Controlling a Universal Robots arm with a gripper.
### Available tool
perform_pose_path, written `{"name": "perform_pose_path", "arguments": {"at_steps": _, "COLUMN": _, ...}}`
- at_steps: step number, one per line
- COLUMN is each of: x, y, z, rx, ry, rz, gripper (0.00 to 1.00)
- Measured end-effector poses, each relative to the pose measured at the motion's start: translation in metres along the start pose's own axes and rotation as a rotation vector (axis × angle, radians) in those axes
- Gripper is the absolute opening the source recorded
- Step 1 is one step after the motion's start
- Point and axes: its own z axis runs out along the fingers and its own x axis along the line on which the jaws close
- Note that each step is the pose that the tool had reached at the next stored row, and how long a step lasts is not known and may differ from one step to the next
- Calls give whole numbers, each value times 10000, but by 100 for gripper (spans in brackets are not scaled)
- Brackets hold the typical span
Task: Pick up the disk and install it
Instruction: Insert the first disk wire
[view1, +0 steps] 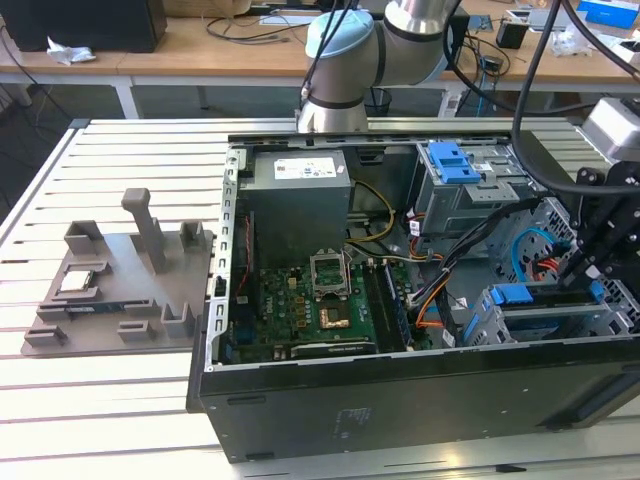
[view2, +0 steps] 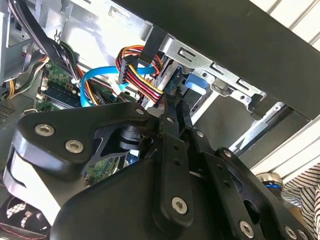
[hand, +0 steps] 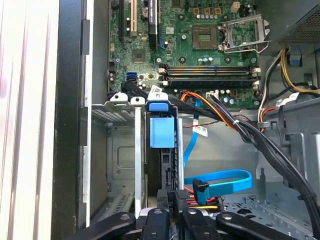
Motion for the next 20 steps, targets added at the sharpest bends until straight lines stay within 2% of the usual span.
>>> {"name": "perform_pose_path", "arguments": {"at_steps": 8, "x": 0, "y": 3, "z": 17, "rx": 0, "ry": -4, "rz": -1, "gripper": 17}}
{"name": "perform_pose_path", "arguments": {"at_steps": 13, "x": -5, "y": 7, "z": -13, "rx": 0, "ry": -12, "rz": 61, "gripper": 17}}
{"name": "perform_pose_path", "arguments": {"at_steps": 20, "x": -6, "y": 5, "z": -6, "rx": 1, "ry": -28, "rz": 184, "gripper": 17}}
